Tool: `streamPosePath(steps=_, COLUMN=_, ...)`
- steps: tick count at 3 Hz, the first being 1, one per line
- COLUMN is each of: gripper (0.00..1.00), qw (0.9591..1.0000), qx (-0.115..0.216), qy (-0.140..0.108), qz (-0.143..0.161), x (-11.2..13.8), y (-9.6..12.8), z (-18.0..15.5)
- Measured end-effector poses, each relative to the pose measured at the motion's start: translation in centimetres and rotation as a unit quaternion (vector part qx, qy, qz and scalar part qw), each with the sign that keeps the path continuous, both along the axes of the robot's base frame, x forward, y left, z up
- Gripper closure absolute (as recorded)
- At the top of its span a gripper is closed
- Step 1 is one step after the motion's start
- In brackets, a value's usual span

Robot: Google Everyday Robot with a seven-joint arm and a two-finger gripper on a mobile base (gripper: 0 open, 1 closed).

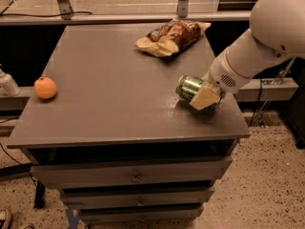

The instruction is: Move green can near brown chip bag

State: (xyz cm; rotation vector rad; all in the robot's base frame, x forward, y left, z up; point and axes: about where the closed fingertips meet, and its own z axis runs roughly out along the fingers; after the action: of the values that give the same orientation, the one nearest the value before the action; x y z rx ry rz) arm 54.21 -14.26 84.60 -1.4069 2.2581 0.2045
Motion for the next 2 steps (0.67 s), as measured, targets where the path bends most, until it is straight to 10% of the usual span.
streamPosePath(steps=2, gripper=1.0, qw=1.0, qx=0.001, qy=-0.006, qz=0.0, x=0.35, y=0.1, z=0.7)
